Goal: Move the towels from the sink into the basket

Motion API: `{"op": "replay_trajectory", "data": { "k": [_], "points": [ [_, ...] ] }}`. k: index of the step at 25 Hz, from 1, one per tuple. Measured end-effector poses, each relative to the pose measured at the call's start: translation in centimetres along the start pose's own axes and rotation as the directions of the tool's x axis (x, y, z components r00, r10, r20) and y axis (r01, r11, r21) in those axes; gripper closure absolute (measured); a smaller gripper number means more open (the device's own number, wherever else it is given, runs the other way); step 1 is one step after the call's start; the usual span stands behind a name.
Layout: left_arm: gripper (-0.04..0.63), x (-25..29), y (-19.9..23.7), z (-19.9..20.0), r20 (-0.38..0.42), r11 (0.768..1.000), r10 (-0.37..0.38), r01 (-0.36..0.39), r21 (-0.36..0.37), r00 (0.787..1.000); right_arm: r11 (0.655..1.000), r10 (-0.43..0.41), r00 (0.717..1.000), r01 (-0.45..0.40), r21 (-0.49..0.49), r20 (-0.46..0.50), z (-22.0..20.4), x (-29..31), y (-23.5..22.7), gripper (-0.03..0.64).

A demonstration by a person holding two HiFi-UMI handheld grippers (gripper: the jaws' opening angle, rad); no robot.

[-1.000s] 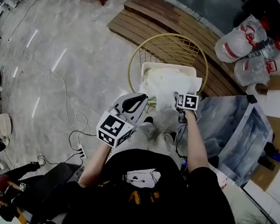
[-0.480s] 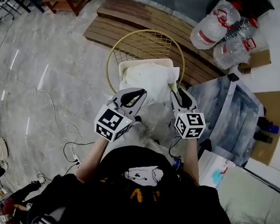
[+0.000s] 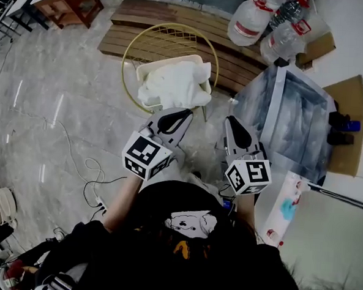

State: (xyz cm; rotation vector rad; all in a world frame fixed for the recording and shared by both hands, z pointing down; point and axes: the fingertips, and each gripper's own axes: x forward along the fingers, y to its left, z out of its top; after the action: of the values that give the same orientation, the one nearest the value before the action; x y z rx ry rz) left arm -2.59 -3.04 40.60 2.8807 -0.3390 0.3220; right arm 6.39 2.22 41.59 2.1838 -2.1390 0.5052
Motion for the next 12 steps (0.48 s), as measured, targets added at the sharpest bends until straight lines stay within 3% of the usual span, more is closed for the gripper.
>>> {"op": "replay_trajectory", "data": {
  "k": [7,12],
  "points": [
    [0.572,-2.1,-8.8,-1.3,0.025,1.000,0.003,-0.002,-0.010,1.000,0.999,0.035,0.999,-0.034,-0.037,0.017,-0.6,-8.6,0.4,0.606],
    [0.572,-3.1,-12.7,-1.8,0.033,1.000,0.011,-0.011,0.007,0.999,0.996,0.067,0.997,-0.066,-0.064,0.026,-0.9,-12.4,0.6,0.609]
  ]
}}
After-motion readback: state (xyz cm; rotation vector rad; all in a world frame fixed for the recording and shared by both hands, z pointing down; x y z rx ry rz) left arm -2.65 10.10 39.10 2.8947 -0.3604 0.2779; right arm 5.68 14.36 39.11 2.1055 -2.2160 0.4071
